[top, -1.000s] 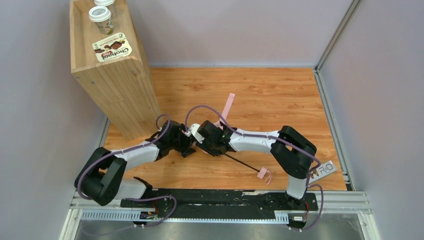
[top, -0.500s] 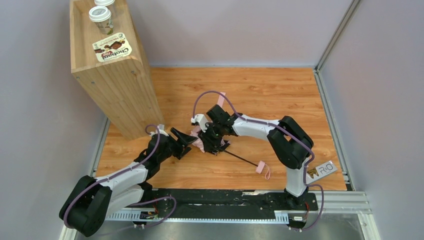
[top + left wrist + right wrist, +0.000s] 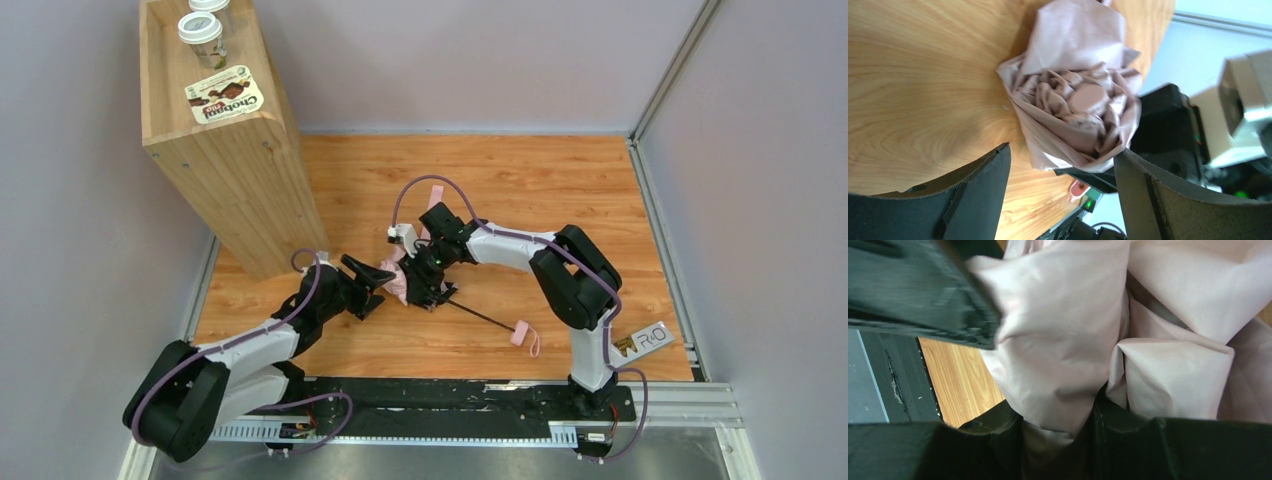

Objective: Put away the umbrella

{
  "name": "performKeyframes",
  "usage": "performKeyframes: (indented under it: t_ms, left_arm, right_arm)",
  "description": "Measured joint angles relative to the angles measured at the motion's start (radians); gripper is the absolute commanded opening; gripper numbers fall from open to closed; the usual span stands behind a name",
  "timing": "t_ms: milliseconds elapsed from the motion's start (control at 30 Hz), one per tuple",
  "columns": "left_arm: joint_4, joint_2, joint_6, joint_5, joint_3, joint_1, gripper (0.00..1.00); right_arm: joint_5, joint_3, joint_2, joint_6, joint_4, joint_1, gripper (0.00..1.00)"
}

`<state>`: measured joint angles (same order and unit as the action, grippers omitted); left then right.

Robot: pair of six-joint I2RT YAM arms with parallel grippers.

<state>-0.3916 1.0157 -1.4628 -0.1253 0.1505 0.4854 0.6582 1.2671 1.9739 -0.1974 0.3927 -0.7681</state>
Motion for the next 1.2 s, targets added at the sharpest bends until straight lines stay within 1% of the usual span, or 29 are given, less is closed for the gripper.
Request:
performKeyframes:
  t_ms: [67, 133, 200, 300, 400, 433, 467, 500, 533, 567, 600, 667, 700, 733, 767, 833, 867, 933, 1067, 1133, 1200]
  left_arm:
    - [0.046, 0.071, -0.024, 0.003, 0.042, -0.001, 0.82]
    - [0.048, 0.138, -0.034, -0.001, 0.072, -0.002, 0.82]
    - [0.006, 0.239, -0.039, -0.017, 0.119, -0.003, 0.82]
    - [-0.099, 0.404, -0.044, -0.057, 0.166, -0.003, 0.82]
    - [-0.207, 0.487, -0.05, -0.093, 0.174, -0.004, 0.82]
    - [-0.241, 0.509, -0.052, -0.104, 0.174, -0.005, 0.79]
    - [-0.261, 0.521, -0.053, -0.11, 0.173, -0.005, 0.71]
    - [-0.275, 0.531, -0.052, -0.114, 0.173, -0.005, 0.65]
    - [-0.278, 0.535, -0.05, -0.117, 0.173, -0.006, 0.52]
    - [-0.278, 0.538, -0.049, -0.118, 0.174, -0.006, 0.47]
    - [-0.268, 0.54, -0.047, -0.119, 0.177, -0.005, 0.35]
    - [-0.239, 0.542, -0.048, -0.124, 0.185, -0.005, 0.2]
    - [-0.228, 0.54, -0.056, -0.128, 0.189, -0.006, 0.15]
    - [-0.213, 0.536, -0.066, -0.132, 0.195, -0.007, 0.06]
    - [-0.198, 0.533, -0.069, -0.136, 0.203, -0.007, 0.02]
    - [-0.15, 0.526, -0.074, -0.144, 0.227, -0.008, 0.0]
    - [-0.119, 0.523, -0.063, -0.147, 0.242, -0.007, 0.0]
    - [-0.072, 0.523, -0.046, -0.158, 0.261, -0.007, 0.0]
    - [-0.016, 0.523, -0.027, -0.171, 0.282, -0.003, 0.0]
    - [0.009, 0.523, -0.024, -0.18, 0.291, -0.003, 0.0]
    - [0.05, 0.523, -0.023, -0.187, 0.306, -0.004, 0.0]
  right_arm:
    - [0.003, 0.005, 0.002, 0.0, 0.007, 0.0, 0.0]
    - [0.002, 0.008, 0.003, 0.001, 0.011, 0.0, 0.0]
    - [0.007, 0.013, 0.006, 0.009, 0.018, 0.005, 0.0]
    - [0.012, 0.025, 0.012, 0.01, 0.034, 0.008, 0.0]
    - [-0.004, 0.043, 0.014, 0.0, 0.074, 0.016, 0.0]
    - [-0.011, 0.048, 0.013, -0.007, 0.087, 0.018, 0.0]
    - [-0.018, 0.052, 0.013, -0.013, 0.097, 0.018, 0.0]
    - [-0.025, 0.056, 0.013, -0.021, 0.108, 0.018, 0.0]
    - [-0.03, 0.057, 0.012, -0.027, 0.115, 0.018, 0.0]
    - [-0.035, 0.057, 0.012, -0.033, 0.119, 0.018, 0.0]
    - [-0.041, 0.058, 0.012, -0.037, 0.124, 0.014, 0.0]
    - [-0.061, 0.058, 0.01, -0.039, 0.132, 0.005, 0.0]
    - [-0.072, 0.058, 0.008, -0.039, 0.135, 0.0, 0.0]
    - [-0.084, 0.058, 0.005, -0.038, 0.137, -0.004, 0.01]
    - [-0.096, 0.057, 0.001, -0.035, 0.138, -0.008, 0.1]
    - [-0.115, 0.054, -0.006, -0.021, 0.138, -0.01, 0.28]
    - [-0.129, 0.049, -0.013, -0.009, 0.134, -0.012, 0.43]
    - [-0.152, 0.035, -0.027, 0.011, 0.132, -0.019, 0.58]
    - [-0.252, 0.0, -0.087, 0.063, 0.135, -0.068, 0.93]
    - [-0.338, -0.025, -0.134, 0.082, 0.135, -0.109, 1.0]
    - [-0.452, -0.056, -0.19, 0.086, 0.134, -0.165, 1.0]
